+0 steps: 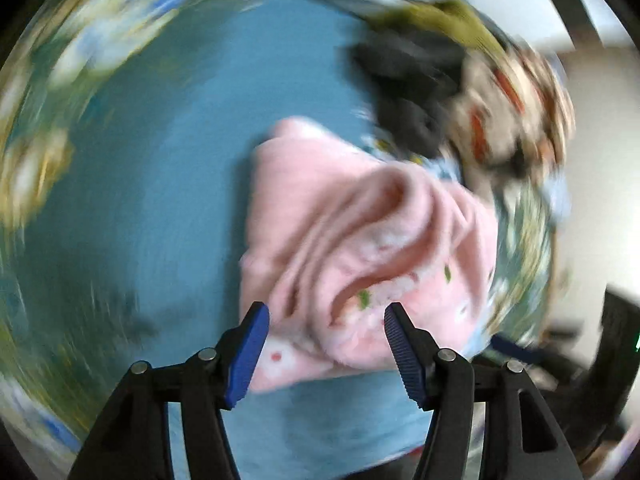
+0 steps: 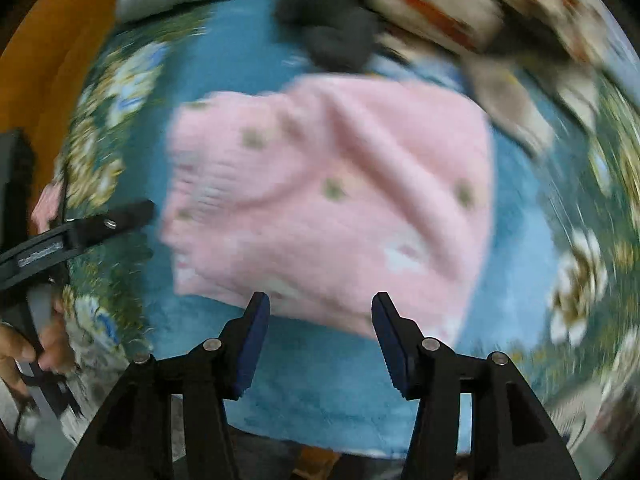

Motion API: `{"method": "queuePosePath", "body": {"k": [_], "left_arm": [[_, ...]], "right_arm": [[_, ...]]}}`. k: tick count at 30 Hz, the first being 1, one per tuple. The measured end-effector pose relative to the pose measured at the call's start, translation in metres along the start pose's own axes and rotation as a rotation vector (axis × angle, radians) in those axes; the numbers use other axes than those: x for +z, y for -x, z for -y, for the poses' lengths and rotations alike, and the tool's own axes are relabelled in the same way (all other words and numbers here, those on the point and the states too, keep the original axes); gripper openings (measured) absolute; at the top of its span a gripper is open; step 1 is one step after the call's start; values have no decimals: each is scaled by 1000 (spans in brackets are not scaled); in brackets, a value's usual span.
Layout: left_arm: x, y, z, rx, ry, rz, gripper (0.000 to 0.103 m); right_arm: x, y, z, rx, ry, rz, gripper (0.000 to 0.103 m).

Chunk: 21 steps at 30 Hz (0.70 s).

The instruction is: Fold clothes

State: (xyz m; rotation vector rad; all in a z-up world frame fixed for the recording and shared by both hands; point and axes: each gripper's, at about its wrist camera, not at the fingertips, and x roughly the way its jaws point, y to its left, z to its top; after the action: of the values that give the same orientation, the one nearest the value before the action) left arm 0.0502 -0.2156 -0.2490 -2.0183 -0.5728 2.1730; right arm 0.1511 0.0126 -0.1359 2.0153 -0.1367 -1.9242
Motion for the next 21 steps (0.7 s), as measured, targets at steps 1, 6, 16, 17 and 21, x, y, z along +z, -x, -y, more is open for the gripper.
{"method": "queuePosePath", "body": {"k": [1,6,16,17,21], "left_arm": [[6,-4,11,28,-60,10,64],[23,-17,42,-52,-153,-35,62],[33,-48,49,-37,-170,-70,48],[36,-49,43,-58,-138,-71,19],[32,-42,48,-180,-140,-68,8]], "right_arm": [[-4,0,7,-3,-18,-9,54],[-21,3,14,-3,-30,-34,54],[-26,2,13,2,3,-51,54],[-26,1,15,3,-6,-53,54],[-27,-4,26,4,-43,-81,54]]}}
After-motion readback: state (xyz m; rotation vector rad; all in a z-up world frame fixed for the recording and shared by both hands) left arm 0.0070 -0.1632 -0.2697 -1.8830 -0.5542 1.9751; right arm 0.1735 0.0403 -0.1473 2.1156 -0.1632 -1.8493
